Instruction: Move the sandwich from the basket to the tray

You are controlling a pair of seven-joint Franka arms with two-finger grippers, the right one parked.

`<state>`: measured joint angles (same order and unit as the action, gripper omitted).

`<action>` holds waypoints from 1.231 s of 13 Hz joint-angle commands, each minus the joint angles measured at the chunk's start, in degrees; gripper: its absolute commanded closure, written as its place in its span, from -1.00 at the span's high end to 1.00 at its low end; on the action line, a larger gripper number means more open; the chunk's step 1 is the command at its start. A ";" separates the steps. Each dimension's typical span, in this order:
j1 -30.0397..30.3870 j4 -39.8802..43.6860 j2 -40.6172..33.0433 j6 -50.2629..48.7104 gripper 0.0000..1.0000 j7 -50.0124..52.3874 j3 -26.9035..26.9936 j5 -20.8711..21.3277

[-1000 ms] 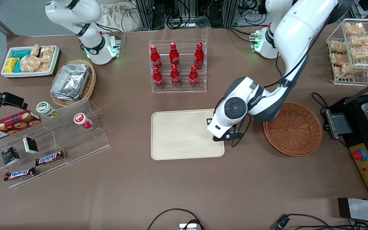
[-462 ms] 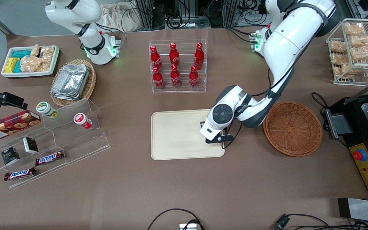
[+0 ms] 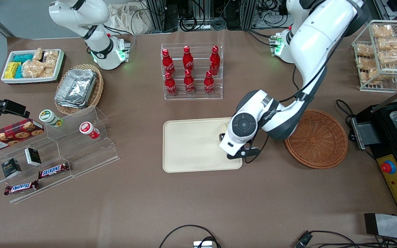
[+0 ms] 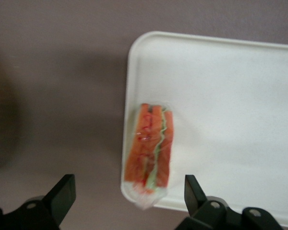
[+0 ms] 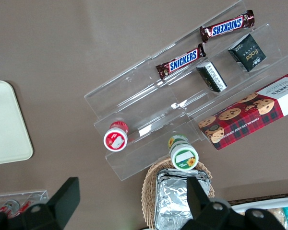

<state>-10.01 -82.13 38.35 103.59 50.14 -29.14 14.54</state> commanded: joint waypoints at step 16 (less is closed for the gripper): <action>36.44 -20.47 -41.26 -10.75 1.00 -55.19 0.57 -16.13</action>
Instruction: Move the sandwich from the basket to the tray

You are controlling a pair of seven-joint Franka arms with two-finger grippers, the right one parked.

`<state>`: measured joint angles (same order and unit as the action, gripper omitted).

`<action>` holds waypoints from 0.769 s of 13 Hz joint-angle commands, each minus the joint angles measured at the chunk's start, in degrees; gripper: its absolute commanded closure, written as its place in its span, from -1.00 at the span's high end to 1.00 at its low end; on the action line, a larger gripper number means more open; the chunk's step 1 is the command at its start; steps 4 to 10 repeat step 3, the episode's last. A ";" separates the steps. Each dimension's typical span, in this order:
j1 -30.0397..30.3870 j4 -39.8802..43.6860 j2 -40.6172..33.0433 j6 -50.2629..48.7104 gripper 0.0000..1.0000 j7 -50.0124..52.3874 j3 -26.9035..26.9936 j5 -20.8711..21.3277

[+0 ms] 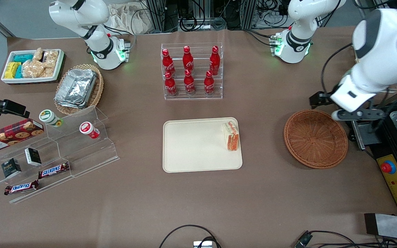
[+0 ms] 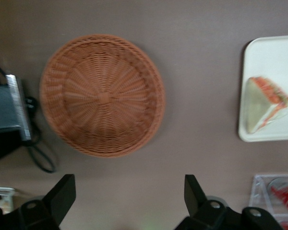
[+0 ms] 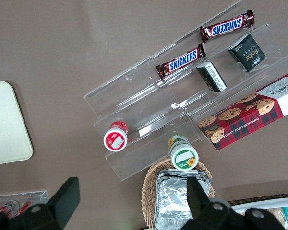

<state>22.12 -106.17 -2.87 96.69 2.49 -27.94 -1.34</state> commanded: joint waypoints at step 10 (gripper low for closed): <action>7.15 12.37 5.32 -8.52 1.00 -13.04 -0.71 1.16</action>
